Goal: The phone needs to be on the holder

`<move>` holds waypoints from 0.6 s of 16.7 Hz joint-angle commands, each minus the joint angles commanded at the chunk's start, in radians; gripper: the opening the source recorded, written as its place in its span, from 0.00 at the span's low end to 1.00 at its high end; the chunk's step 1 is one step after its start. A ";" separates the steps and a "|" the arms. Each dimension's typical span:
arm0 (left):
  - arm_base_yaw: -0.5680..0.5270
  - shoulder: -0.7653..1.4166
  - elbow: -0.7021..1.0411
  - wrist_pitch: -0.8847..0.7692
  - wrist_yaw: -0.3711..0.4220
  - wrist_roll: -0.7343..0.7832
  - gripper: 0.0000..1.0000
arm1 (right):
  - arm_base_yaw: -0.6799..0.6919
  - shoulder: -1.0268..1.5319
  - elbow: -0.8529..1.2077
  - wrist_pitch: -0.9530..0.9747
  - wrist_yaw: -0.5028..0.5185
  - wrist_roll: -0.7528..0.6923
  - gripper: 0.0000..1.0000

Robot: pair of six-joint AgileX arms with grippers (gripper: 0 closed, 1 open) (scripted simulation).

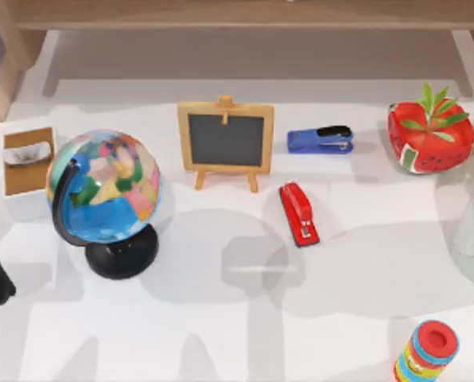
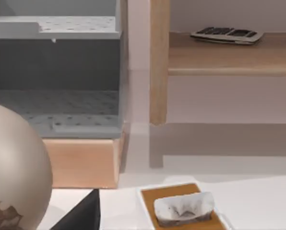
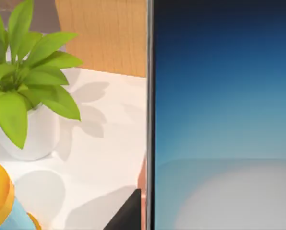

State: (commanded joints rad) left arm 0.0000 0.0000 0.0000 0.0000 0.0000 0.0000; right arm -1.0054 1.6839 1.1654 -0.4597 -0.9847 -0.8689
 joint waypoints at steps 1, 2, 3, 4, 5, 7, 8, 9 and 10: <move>0.000 0.000 0.000 0.000 0.000 0.000 1.00 | 0.004 -0.004 0.002 -0.001 0.002 0.002 0.00; 0.000 0.000 0.000 0.000 0.000 0.000 1.00 | 0.002 -0.005 0.002 -0.004 0.003 0.005 0.00; 0.000 0.000 0.000 0.000 0.000 0.000 1.00 | -0.005 -0.011 0.001 -0.015 0.007 0.016 0.00; 0.000 0.000 0.000 0.000 0.000 0.000 1.00 | -0.015 -0.021 -0.001 -0.027 0.014 0.033 0.00; 0.000 0.000 0.000 0.000 0.000 0.000 1.00 | -0.025 -0.034 -0.003 -0.033 0.024 0.052 0.00; 0.000 0.000 0.000 0.000 0.000 0.000 1.00 | -0.036 -0.058 -0.006 -0.020 0.053 0.092 0.00; 0.000 0.000 0.000 0.000 0.000 0.000 1.00 | -0.032 -0.066 -0.008 0.000 0.068 0.109 0.00; 0.000 0.000 0.000 0.000 0.000 0.000 1.00 | -0.021 -0.070 -0.012 0.027 0.082 0.123 0.00; 0.000 0.000 0.000 0.000 0.000 0.000 1.00 | -0.007 -0.068 -0.017 0.059 0.091 0.136 0.00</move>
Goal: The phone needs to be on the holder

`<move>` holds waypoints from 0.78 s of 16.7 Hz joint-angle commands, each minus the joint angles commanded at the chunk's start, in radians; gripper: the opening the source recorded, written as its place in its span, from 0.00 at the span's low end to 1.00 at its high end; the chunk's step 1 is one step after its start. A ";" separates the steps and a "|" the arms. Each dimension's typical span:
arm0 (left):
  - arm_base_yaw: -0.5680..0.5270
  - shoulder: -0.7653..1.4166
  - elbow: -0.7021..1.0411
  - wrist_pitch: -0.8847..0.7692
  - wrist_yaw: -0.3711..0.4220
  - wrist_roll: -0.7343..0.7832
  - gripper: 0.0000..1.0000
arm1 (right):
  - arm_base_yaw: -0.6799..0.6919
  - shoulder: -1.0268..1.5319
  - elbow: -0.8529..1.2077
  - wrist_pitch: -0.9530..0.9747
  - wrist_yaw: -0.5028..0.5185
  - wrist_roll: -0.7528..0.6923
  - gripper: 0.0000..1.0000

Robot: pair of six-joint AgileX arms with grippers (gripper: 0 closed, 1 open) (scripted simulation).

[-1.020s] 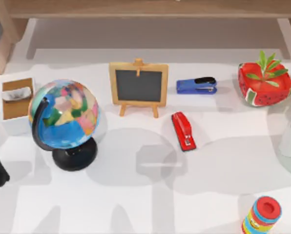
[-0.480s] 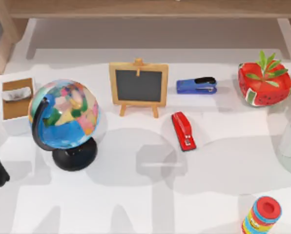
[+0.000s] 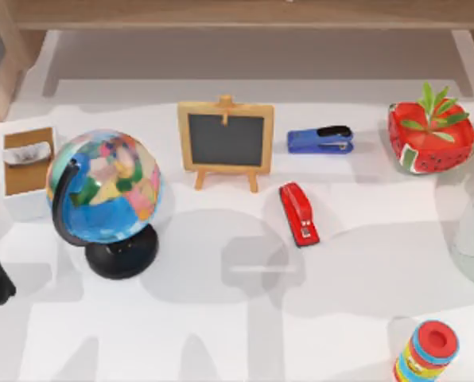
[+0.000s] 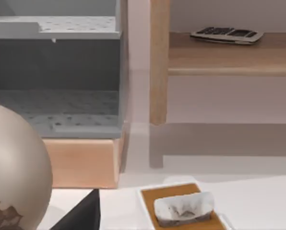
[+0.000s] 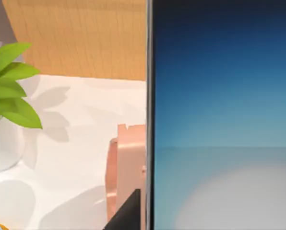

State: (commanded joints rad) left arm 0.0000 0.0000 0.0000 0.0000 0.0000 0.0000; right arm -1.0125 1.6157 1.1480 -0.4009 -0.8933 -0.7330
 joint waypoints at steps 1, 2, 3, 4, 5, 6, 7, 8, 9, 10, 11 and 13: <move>0.000 0.000 0.000 0.000 0.000 0.000 1.00 | 0.018 0.009 -0.006 0.033 0.003 0.010 0.00; 0.000 0.000 0.000 0.000 0.000 0.000 1.00 | 0.040 0.026 -0.011 0.065 0.001 0.017 0.00; 0.000 0.000 0.000 0.000 0.000 0.000 1.00 | 0.064 0.050 -0.015 0.096 -0.003 0.022 0.00; 0.000 0.000 0.000 0.000 0.000 0.000 1.00 | 0.086 0.079 -0.018 0.125 -0.009 0.025 0.00; 0.000 0.000 0.000 0.000 0.000 0.000 1.00 | 0.105 0.109 -0.020 0.151 -0.013 0.027 0.00; 0.000 0.000 0.000 0.000 0.000 0.000 1.00 | 0.118 0.130 -0.019 0.172 -0.016 0.028 0.00; 0.000 0.000 0.000 0.000 0.000 0.000 1.00 | 0.124 0.141 -0.017 0.182 -0.018 0.029 0.00; 0.000 0.000 0.000 0.000 0.000 0.000 1.00 | 0.125 0.143 -0.017 0.184 -0.018 0.029 0.00; 0.000 0.000 0.000 0.000 0.000 0.000 1.00 | 0.125 0.143 -0.017 0.184 -0.018 0.029 0.00; 0.000 0.000 0.000 0.000 0.000 0.000 1.00 | 0.125 0.143 -0.017 0.184 -0.018 0.029 0.00; 0.000 0.000 0.000 0.000 0.000 0.000 1.00 | 0.125 0.143 -0.017 0.184 -0.018 0.029 0.00; 0.000 0.000 0.000 0.000 0.000 0.000 1.00 | 0.125 0.143 -0.017 0.184 -0.018 0.029 0.15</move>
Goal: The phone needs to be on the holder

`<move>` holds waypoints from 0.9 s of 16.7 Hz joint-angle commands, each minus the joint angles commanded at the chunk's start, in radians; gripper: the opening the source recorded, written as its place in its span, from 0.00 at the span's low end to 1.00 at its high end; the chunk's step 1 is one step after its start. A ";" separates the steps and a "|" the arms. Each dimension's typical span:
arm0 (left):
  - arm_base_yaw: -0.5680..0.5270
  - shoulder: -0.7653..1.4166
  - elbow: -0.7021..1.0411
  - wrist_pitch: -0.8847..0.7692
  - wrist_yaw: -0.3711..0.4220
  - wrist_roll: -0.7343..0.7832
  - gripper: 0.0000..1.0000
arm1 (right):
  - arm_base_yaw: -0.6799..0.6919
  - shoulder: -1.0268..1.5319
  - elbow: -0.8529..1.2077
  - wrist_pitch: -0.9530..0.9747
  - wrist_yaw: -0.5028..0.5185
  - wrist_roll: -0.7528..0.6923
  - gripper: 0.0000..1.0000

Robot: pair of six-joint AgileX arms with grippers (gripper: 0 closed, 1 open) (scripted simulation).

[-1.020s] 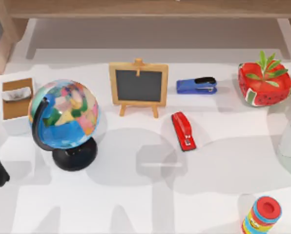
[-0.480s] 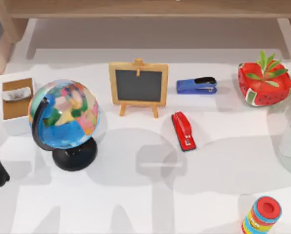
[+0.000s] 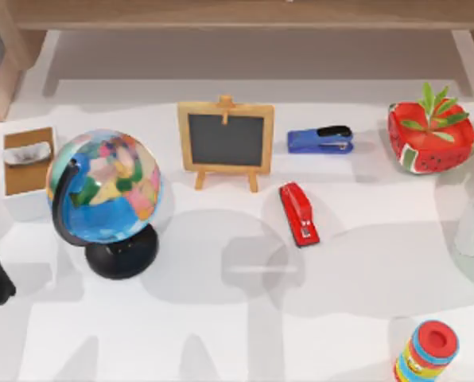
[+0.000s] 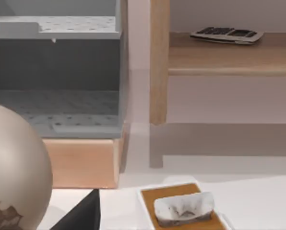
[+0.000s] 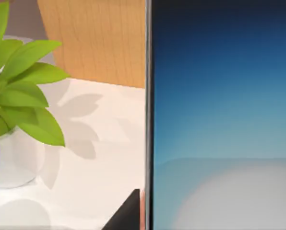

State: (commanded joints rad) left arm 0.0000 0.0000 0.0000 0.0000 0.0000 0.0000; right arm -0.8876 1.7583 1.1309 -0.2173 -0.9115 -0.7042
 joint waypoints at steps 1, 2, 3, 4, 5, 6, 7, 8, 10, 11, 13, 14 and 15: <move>0.000 0.000 0.000 0.000 0.000 0.000 1.00 | 0.000 0.000 0.000 0.000 0.000 0.000 0.23; 0.000 0.000 0.000 0.000 0.000 0.000 1.00 | 0.000 0.000 0.000 0.000 0.000 0.000 0.30; 0.000 0.000 0.000 0.000 0.000 0.000 1.00 | 0.000 0.000 0.000 0.000 0.000 0.000 0.38; 0.000 0.000 0.000 0.000 0.000 0.000 1.00 | 0.000 0.000 0.000 0.000 0.000 0.000 0.45; 0.000 0.000 0.000 0.000 0.000 0.000 1.00 | 0.000 0.000 0.000 0.000 0.000 0.000 0.53; 0.000 0.000 0.000 0.000 0.000 0.000 1.00 | 0.000 0.000 0.000 0.000 0.000 0.000 0.60; 0.000 0.000 0.000 0.000 0.000 0.000 1.00 | 0.000 0.000 0.000 0.000 0.000 0.000 0.68; 0.000 0.000 0.000 0.000 0.000 0.000 1.00 | 0.000 0.000 0.000 0.000 0.000 0.000 0.75; 0.000 0.000 0.000 0.000 0.000 0.000 1.00 | 0.000 0.000 0.000 0.000 0.000 0.000 0.90; 0.000 0.000 0.000 0.000 0.000 0.000 1.00 | 0.000 0.000 0.000 0.000 0.000 0.000 0.98; 0.000 0.000 0.000 0.000 0.000 0.000 1.00 | 0.000 0.000 0.000 0.000 0.000 0.000 1.00; 0.000 0.000 0.000 0.000 0.000 0.000 1.00 | 0.000 0.000 0.000 0.000 0.000 0.000 1.00; 0.000 0.000 0.000 0.000 0.000 0.000 1.00 | 0.000 0.000 0.000 0.000 0.000 0.000 1.00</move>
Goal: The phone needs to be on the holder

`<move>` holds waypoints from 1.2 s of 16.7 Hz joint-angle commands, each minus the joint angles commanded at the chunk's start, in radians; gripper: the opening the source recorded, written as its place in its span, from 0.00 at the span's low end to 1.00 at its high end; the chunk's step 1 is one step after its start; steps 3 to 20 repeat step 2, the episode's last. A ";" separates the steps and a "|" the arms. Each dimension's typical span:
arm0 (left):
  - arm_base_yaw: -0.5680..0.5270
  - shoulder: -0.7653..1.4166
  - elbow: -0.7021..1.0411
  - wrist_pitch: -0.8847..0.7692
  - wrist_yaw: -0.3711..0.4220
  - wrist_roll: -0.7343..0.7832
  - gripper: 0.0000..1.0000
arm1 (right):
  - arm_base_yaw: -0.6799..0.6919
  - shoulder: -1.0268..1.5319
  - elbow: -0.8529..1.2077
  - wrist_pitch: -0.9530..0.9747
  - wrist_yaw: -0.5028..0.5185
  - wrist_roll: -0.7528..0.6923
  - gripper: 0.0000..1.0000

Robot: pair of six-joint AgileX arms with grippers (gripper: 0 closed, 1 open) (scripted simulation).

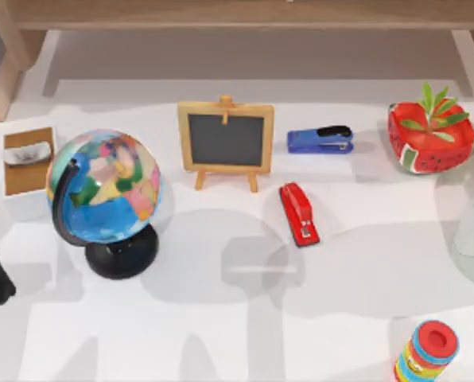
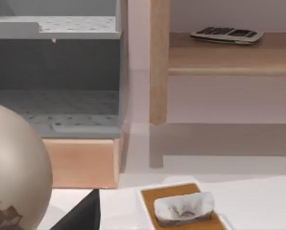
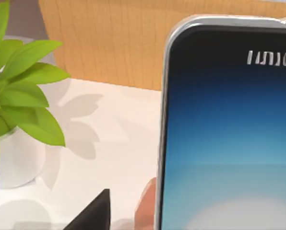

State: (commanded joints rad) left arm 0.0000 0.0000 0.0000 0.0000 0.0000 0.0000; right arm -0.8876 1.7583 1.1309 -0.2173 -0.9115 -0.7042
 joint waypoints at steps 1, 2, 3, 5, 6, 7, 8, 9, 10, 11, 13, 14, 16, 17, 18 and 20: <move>0.000 0.000 0.000 0.000 0.000 0.000 1.00 | 0.000 0.000 0.000 0.000 0.000 0.000 1.00; 0.000 0.000 0.000 0.000 0.000 0.000 1.00 | 0.000 0.000 0.000 0.000 0.000 0.000 1.00; 0.000 0.000 0.000 0.000 0.000 0.000 1.00 | 0.000 0.000 0.000 0.000 0.000 0.000 1.00; 0.000 0.000 0.000 0.000 0.000 0.000 1.00 | 0.000 0.000 0.000 0.000 0.000 0.000 1.00; 0.000 0.000 0.000 0.000 0.000 0.000 1.00 | 0.000 0.000 0.000 0.000 0.000 0.000 1.00; 0.000 0.000 0.000 0.000 0.000 0.000 1.00 | 0.000 0.000 0.000 0.000 0.000 0.000 1.00; 0.000 0.000 0.000 0.000 0.000 0.000 1.00 | 0.000 0.000 0.000 0.000 0.000 0.000 1.00; 0.000 0.000 0.000 0.000 0.000 0.000 1.00 | 0.000 0.000 0.000 0.000 0.000 0.000 1.00; 0.000 0.000 0.000 0.000 0.000 0.000 1.00 | 0.000 0.000 0.000 0.000 0.000 0.000 1.00; 0.000 0.000 0.000 0.000 0.000 0.000 1.00 | 0.000 0.000 0.000 0.000 0.000 0.000 1.00; 0.000 0.000 0.000 0.000 0.000 0.000 1.00 | 0.000 0.000 0.000 0.000 0.000 0.000 1.00; 0.000 0.000 0.000 0.000 0.000 0.000 1.00 | 0.000 0.000 0.000 0.000 0.000 0.000 1.00; 0.000 0.000 0.000 0.000 0.000 0.000 1.00 | 0.000 0.000 0.000 0.000 0.000 0.000 1.00; 0.000 0.000 0.000 0.000 0.000 0.000 1.00 | 0.000 0.000 0.000 0.000 0.000 0.000 1.00; 0.000 0.000 0.000 0.000 0.000 0.000 1.00 | 0.000 0.000 0.000 0.000 0.000 0.000 1.00; 0.000 0.000 0.000 0.000 0.000 0.000 1.00 | 0.000 0.000 0.000 0.000 0.000 0.000 1.00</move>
